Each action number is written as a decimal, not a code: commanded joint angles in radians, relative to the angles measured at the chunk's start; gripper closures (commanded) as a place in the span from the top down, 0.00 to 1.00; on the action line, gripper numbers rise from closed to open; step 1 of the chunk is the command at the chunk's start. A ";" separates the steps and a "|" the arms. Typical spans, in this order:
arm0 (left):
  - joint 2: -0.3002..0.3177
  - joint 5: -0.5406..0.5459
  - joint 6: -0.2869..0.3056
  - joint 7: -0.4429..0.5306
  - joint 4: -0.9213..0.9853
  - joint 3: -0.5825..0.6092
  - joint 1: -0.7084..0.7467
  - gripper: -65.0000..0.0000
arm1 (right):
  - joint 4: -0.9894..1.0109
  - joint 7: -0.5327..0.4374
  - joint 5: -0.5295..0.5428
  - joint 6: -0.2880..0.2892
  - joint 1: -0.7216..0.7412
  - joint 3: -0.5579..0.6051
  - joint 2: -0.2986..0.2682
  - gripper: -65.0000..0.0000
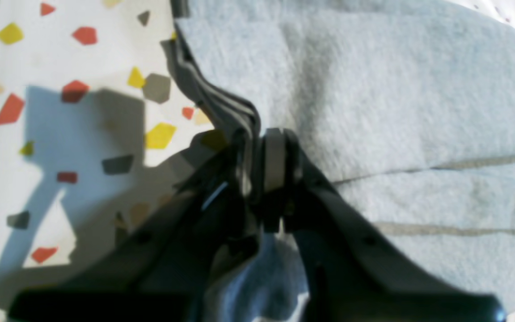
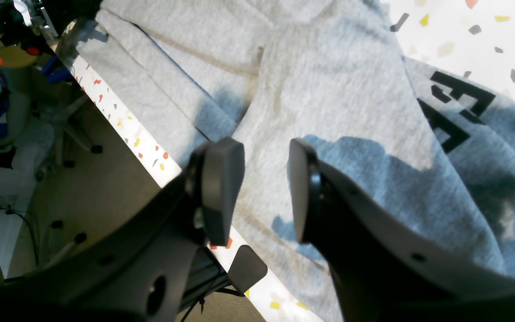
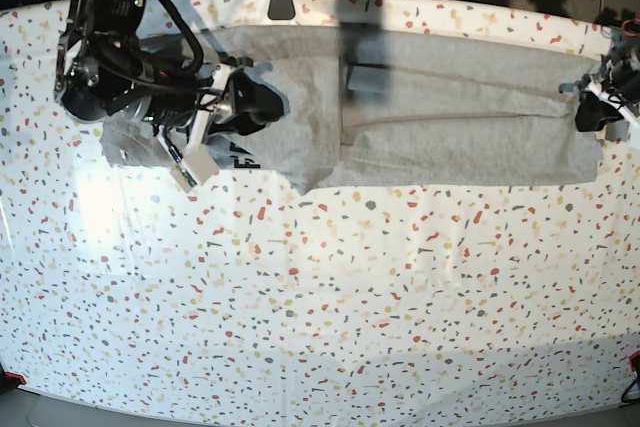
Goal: Fold the T-shirt properly
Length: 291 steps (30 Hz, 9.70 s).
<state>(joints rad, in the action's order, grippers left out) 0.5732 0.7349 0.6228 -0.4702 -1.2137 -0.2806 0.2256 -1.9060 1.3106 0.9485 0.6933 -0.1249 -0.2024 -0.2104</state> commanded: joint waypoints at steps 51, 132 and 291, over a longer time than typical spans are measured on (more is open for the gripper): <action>-0.474 -0.262 -0.278 -0.209 -0.723 0.103 0.168 0.00 | -0.018 -0.099 -0.006 0.005 0.011 0.000 0.006 0.33; -0.447 -0.709 -0.342 -0.137 -0.723 0.091 0.074 0.42 | 0.470 -0.082 -0.036 0.005 0.202 -0.026 -0.271 0.00; -0.492 -0.619 -0.029 0.020 -0.135 -0.052 0.047 0.00 | 0.456 -0.381 -0.662 0.005 0.351 0.477 0.124 0.00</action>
<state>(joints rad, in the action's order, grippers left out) 0.0719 0.2539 0.7071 -0.3218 -1.3708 -0.3325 0.2596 -1.4342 0.9264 0.2806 0.6933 0.2100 0.2760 -0.0883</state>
